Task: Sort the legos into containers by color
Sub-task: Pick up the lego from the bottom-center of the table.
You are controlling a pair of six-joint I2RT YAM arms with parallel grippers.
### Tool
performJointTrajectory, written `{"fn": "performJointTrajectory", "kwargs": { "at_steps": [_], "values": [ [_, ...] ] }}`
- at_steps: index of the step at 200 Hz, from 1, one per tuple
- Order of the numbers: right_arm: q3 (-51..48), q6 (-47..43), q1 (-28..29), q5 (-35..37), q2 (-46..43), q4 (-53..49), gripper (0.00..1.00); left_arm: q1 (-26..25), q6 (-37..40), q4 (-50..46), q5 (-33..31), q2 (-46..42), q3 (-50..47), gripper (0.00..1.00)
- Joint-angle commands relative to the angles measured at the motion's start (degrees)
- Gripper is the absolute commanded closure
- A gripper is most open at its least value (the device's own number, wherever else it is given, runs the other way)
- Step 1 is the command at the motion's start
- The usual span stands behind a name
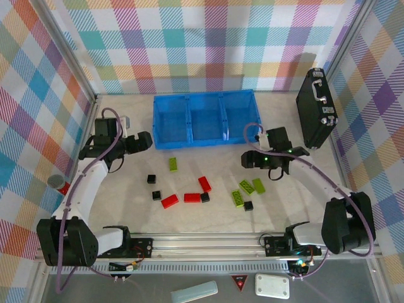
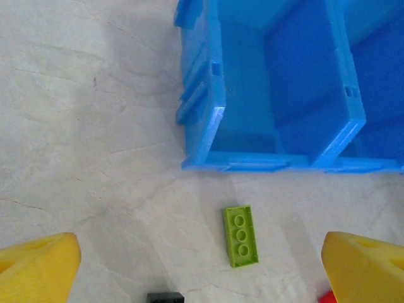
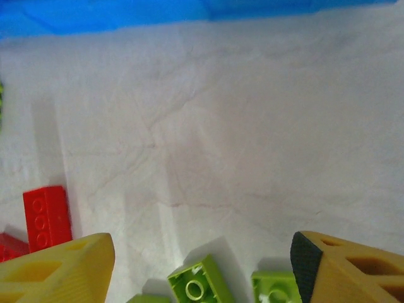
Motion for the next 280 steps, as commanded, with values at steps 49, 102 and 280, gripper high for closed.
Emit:
{"fn": "performJointTrajectory", "kwargs": {
  "at_steps": [49, 102, 280],
  "values": [
    [3.3, -1.7, 5.9, 4.2, 3.3, -15.2, 0.36, -0.1, 12.5, -11.7, -2.8, 2.8, 5.4, 0.0],
    [7.0, -4.8, 9.0, 7.2, 6.4, -20.0, 0.43, 0.4, 13.0, -7.7, -3.1, 3.4, 2.4, 0.0],
    [17.2, -12.8, 19.1, 17.6, 22.9, -27.1, 0.42, 3.5, 13.3, -6.4, -5.1, -0.9, 1.1, 0.0]
  ]
}}
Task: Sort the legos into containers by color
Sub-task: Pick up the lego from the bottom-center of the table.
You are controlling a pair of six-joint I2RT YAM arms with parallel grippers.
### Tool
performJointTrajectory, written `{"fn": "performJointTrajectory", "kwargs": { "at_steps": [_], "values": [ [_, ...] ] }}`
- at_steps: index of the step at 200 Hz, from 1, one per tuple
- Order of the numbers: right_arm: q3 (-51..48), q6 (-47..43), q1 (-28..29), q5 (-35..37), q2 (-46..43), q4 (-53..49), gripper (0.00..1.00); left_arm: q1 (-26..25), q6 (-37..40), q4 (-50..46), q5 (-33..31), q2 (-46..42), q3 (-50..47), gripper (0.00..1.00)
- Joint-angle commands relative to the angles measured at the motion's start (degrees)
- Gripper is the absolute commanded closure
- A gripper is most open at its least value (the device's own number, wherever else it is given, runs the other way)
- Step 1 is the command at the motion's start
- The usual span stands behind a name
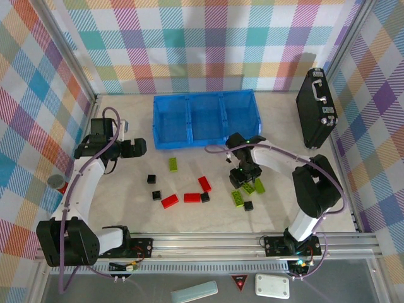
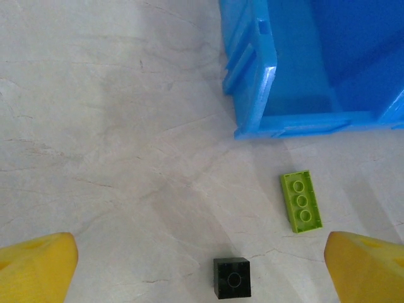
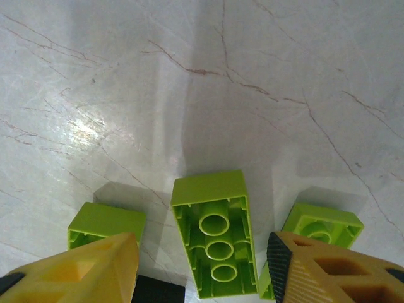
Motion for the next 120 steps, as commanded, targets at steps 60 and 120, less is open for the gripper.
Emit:
{"fn": "performJointTrajectory", "kwargs": {
  "at_steps": [60, 120],
  "values": [
    [7.4, 4.4, 4.7, 1.2, 3.3, -4.3, 0.47, 0.7, 1.0, 1.1, -0.4, -2.1, -1.0, 0.0],
    [19.1, 21.1, 11.8, 0.4, 9.8, -5.5, 0.47, 0.7, 1.1, 1.1, -0.3, -2.1, -1.0, 0.0]
  ]
}}
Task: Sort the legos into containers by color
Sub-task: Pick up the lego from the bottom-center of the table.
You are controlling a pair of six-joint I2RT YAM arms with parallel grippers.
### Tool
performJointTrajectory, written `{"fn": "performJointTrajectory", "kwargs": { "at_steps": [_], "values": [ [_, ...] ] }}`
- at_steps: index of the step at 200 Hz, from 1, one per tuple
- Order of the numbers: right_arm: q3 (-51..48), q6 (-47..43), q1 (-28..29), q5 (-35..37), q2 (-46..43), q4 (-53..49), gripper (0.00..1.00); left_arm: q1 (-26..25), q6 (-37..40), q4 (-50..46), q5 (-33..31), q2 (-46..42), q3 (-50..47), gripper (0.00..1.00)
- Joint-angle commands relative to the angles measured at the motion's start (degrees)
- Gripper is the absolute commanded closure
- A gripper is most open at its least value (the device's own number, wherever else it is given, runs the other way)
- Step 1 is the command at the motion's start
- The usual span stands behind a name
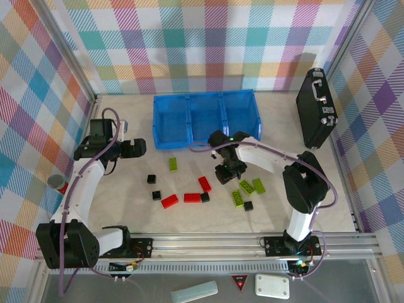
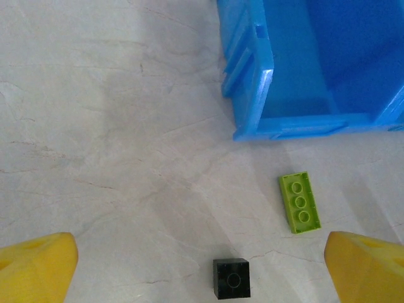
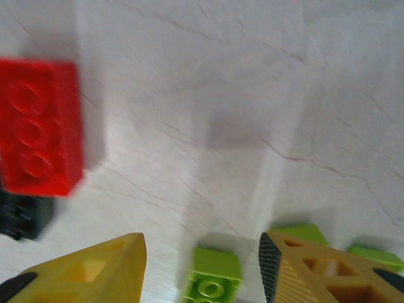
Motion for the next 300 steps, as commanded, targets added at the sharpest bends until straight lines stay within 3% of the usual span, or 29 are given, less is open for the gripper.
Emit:
{"fn": "performJointTrajectory", "kwargs": {
  "at_steps": [1, 34, 85, 163, 222, 300],
  "values": [
    [4.1, 10.7, 2.2, -1.0, 2.2, -2.0, 0.47, 0.7, 1.1, 0.4, -0.3, -1.2, -0.5, 0.0],
    [8.9, 18.1, 5.3, -3.8, 5.4, -0.5, 0.39, 0.8, 1.1, 0.3, -0.2, -1.1, -0.4, 0.0],
    [17.4, 22.0, 9.1, 1.1, 12.6, -4.9, 0.4, 0.8, 1.1, 0.3, -0.1, -1.2, -0.4, 0.0],
    [19.5, 16.8, 9.0, 3.3, 17.1, -6.1, 0.44, 0.8, 1.1, 0.1, -0.1, -1.4, -0.4, 0.0],
    [19.4, 16.6, 8.8, 1.1, 19.1, -4.8, 0.48, 0.8, 1.1, 0.2, -0.2, -1.8, -0.6, 0.0],
    [19.5, 16.8, 8.8, 1.2, 19.2, -5.1, 0.6, 0.8, 0.9, 0.5, 0.5, -1.4, -0.7, 0.0]
  ]
}}
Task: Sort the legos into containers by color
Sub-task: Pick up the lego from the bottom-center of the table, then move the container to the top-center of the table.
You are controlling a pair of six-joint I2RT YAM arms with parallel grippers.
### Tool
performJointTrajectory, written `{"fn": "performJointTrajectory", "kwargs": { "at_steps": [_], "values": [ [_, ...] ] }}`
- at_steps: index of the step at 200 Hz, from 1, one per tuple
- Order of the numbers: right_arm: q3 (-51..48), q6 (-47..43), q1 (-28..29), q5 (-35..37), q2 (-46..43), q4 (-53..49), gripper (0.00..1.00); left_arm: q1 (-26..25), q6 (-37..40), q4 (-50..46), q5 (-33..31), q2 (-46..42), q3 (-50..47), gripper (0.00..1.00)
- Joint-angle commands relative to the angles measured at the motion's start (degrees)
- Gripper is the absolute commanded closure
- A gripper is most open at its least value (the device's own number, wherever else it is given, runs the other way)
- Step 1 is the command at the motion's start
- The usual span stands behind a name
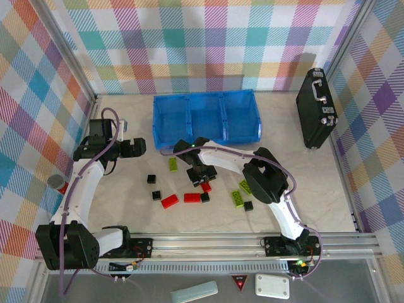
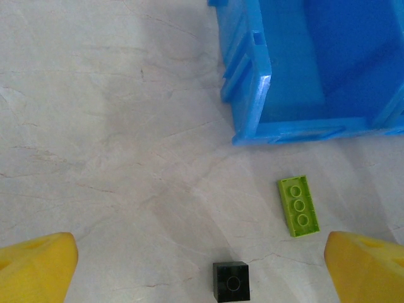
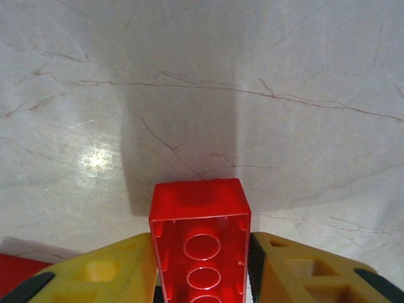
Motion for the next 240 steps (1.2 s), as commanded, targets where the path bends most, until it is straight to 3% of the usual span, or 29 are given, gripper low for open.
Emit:
{"fn": "performJointTrajectory", "kwargs": {
  "at_steps": [1, 105, 185, 240],
  "values": [
    [1.6, -0.2, -0.3, -0.4, 0.3, -1.4, 0.6, 0.8, 0.9, 0.2, 0.4, -1.0, -0.6, 0.0],
    [1.4, -1.4, -3.5, 1.0, -3.3, -3.4, 0.67, 0.8, 1.0, 0.1, 0.0, -0.4, -0.4, 0.0],
    [-10.5, -6.5, -17.8, 0.6, -14.2, -1.0, 0.67, 0.8, 1.1, 0.1, 0.0, -0.3, -0.4, 0.0],
    [-3.7, -11.7, -26.4, 0.5, -13.5, -2.4, 0.67, 0.9, 1.1, 0.0, -0.2, -0.5, -0.4, 0.0]
  ]
}}
